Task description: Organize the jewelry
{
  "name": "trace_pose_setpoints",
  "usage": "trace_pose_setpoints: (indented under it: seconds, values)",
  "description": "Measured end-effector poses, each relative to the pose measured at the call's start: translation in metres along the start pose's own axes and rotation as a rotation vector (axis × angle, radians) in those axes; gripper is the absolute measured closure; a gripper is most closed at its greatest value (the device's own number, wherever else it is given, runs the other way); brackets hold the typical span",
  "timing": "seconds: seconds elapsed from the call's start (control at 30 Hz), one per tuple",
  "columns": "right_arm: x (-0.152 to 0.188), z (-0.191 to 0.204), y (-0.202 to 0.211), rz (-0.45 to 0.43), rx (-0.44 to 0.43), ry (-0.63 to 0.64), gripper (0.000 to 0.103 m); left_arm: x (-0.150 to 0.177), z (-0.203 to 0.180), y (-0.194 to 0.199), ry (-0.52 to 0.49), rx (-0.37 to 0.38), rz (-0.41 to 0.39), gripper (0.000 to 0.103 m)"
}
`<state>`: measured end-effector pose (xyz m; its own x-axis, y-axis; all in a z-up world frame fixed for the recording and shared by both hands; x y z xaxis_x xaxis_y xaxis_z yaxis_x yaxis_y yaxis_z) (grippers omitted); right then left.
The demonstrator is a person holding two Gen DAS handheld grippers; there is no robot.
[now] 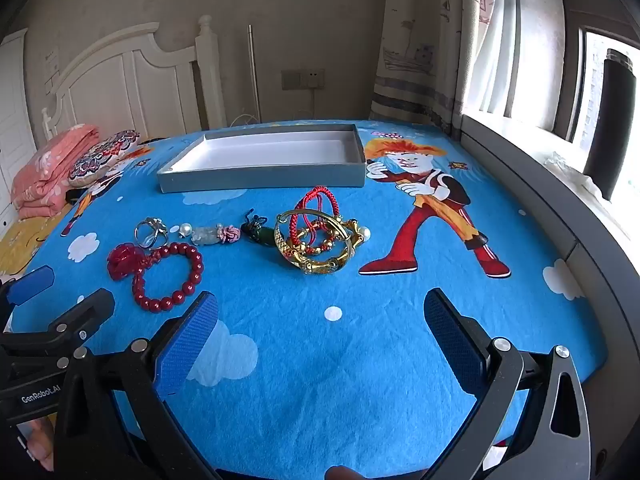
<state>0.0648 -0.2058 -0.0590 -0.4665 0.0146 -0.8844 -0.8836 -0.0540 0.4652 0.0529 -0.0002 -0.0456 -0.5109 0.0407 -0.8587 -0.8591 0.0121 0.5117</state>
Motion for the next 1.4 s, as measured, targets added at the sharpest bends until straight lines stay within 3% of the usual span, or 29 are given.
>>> trace_pose_setpoints:
  seconds: [1.4]
  values:
    - [0.003, 0.001, 0.0, 0.006, 0.001, 0.002, 0.007, 0.004, 0.001, -0.002, 0.003, 0.005, 0.007, 0.004]
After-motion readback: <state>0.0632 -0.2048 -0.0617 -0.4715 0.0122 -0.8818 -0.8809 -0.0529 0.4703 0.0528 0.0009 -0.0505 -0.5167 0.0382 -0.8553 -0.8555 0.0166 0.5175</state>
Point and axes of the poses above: each gripper's, at about its wrist camera, not at the fingertips, and y roughly against the way its jaws point, z to its left, x to its underside, the point moved 7 cm from there along -y, roughly the way its jaws point, and after that the axes turned 10 degrees about -z, right-handed, at the moved point
